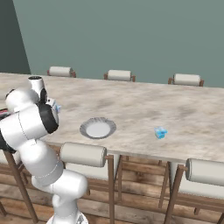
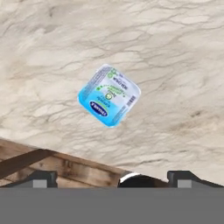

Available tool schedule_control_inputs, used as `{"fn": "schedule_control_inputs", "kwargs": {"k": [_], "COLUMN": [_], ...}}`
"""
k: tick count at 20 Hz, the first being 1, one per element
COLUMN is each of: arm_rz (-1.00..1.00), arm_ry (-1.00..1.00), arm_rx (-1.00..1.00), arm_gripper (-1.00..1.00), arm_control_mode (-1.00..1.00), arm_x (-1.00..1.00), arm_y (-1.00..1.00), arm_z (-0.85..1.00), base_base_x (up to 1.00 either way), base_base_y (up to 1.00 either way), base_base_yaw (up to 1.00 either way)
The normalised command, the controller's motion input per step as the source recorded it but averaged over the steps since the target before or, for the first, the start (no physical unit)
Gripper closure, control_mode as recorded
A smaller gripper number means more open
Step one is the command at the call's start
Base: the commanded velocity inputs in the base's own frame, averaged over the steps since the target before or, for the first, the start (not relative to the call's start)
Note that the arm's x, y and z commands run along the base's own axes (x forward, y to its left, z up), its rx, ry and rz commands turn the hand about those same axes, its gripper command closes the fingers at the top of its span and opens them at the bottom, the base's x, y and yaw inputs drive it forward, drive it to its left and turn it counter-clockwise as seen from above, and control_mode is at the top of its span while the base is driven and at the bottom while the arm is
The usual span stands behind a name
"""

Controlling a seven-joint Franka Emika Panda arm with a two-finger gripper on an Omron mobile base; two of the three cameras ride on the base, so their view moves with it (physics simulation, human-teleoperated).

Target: Place two yogurt containers on each plate.

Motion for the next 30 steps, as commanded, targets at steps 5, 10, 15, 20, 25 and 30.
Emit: {"fn": "schedule_control_inputs", "kwargs": {"k": [5,10,15,20,25,30], "arm_rz": [0.04,0.02,0.04,0.03,0.02,0.00], "arm_ry": [0.06,0.01,0.00,0.00,0.00,0.00], "arm_rx": [0.00,0.00,0.00,0.00,0.00,0.00], "arm_gripper": [-1.00,-1.00,-1.00,-1.00,-1.00,-1.00], "arm_control_mode": [-1.00,-1.00,-1.00,-1.00,-1.00,-1.00], "arm_x": [0.19,0.09,0.00,0.02,0.13,0.14], "arm_y": [0.02,0.02,0.01,0.10,0.12,0.06], "arm_z": [-0.02,-0.27,-0.34,-0.31,-0.29,-0.15], "base_base_x": [0.00,0.00,0.00,0.00,0.00,0.00], "base_base_y": [0.00,0.00,0.00,0.00,0.00,0.00], "base_base_yaw": [0.00,0.00,0.00,0.00,0.00,0.00]}}
